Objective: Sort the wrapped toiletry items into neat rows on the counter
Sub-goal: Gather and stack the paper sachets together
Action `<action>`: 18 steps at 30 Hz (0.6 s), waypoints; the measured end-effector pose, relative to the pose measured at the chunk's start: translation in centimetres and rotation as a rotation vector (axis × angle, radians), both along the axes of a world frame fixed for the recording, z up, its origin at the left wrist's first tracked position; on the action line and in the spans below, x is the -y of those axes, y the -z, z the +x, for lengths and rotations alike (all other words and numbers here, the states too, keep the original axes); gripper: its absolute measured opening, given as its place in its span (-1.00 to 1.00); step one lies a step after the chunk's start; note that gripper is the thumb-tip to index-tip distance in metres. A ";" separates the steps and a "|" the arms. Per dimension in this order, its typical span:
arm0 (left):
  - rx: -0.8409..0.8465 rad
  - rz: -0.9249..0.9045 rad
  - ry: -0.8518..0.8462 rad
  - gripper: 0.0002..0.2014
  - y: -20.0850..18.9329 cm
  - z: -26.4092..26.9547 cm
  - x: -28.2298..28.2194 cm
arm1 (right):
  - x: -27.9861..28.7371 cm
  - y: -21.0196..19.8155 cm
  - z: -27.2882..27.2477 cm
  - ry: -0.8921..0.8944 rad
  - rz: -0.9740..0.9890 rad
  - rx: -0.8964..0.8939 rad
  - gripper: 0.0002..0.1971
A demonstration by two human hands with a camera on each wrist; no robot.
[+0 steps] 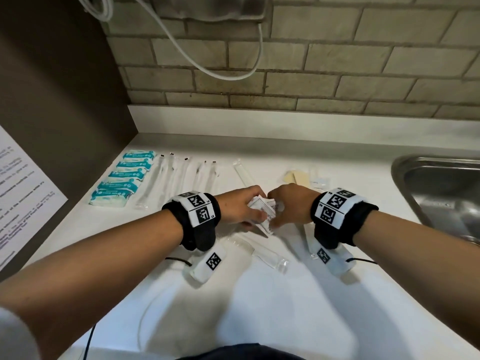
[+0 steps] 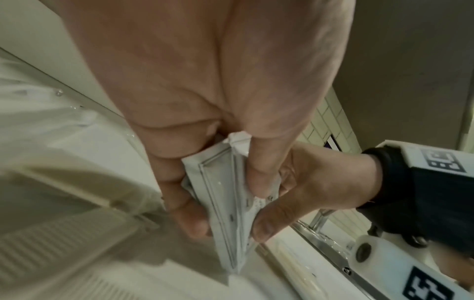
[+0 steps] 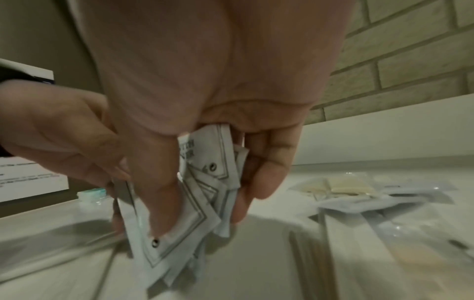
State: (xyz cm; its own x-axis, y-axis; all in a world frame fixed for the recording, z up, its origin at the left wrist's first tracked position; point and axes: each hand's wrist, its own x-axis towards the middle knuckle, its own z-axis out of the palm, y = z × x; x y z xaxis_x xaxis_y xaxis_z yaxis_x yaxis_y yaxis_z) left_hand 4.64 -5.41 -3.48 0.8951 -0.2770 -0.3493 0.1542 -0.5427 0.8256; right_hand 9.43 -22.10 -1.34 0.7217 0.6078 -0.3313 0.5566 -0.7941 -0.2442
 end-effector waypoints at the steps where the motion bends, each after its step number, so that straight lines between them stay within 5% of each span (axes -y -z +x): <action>1: 0.040 0.064 0.023 -0.74 0.0 -0.2 0.1 | -0.1 -0.1 -0.4 -0.007 -0.037 0.022 -0.71; 8: 0.205 0.720 0.259 -0.59 -0.5 -0.5 1.6 | -0.7 -0.7 -1.9 -0.196 -0.290 0.248 -0.76; 18: 0.200 0.869 0.246 -0.58 1.9 -1.4 4.2 | 0.7 1.5 -2.6 -0.133 -0.288 0.214 -0.69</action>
State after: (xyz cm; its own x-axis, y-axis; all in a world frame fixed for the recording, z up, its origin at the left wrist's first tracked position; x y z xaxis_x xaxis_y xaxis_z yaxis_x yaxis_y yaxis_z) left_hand 3.22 -9.63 -5.35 0.9119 -0.1798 -0.3688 -0.1485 -0.9826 0.1120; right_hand 6.87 -22.75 -2.88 0.7144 0.6046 -0.3522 0.6734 -0.7309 0.1113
